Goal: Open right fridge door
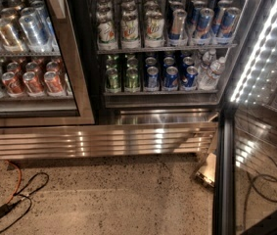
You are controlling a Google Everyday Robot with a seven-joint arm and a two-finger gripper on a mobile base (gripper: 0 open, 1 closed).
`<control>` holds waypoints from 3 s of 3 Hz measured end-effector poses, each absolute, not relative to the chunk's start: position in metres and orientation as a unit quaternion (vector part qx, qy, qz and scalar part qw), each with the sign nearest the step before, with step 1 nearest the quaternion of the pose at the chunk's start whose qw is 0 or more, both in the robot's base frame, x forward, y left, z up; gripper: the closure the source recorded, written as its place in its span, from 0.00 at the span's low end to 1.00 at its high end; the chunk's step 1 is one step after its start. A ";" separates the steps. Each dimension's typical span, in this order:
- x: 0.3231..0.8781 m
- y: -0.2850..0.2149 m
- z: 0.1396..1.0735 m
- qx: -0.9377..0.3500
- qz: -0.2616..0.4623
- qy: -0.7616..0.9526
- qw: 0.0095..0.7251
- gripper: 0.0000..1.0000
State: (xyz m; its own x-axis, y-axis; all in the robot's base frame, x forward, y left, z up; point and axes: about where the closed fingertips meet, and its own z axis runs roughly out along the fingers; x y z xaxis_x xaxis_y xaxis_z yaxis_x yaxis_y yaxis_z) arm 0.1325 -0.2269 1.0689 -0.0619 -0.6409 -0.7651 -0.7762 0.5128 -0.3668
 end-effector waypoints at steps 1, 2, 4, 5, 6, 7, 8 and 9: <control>0.136 -0.225 1.072 -0.490 0.063 0.724 0.482 1.00; 0.143 -0.210 1.069 -0.498 0.066 0.705 0.501 1.00; 0.223 -0.146 1.018 -0.499 0.195 0.652 0.536 1.00; 0.264 -0.121 1.007 -0.510 0.233 0.629 0.538 1.00; 0.292 -0.103 1.004 -0.528 0.239 0.607 0.543 1.00; 0.304 -0.096 1.001 -0.529 0.265 0.582 0.559 1.00; 0.304 -0.096 1.001 -0.529 0.264 0.581 0.559 1.00; 0.318 -0.089 1.012 -0.560 0.234 0.567 0.557 1.00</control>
Offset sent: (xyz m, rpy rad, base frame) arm 0.0147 0.0310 -0.0163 0.0637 -0.0886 0.0824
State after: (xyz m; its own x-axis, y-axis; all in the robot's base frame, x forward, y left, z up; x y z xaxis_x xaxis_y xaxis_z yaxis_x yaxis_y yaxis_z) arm 0.3179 -0.0890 1.0120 0.2478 -0.3737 -0.8938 -0.8954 0.2640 -0.3586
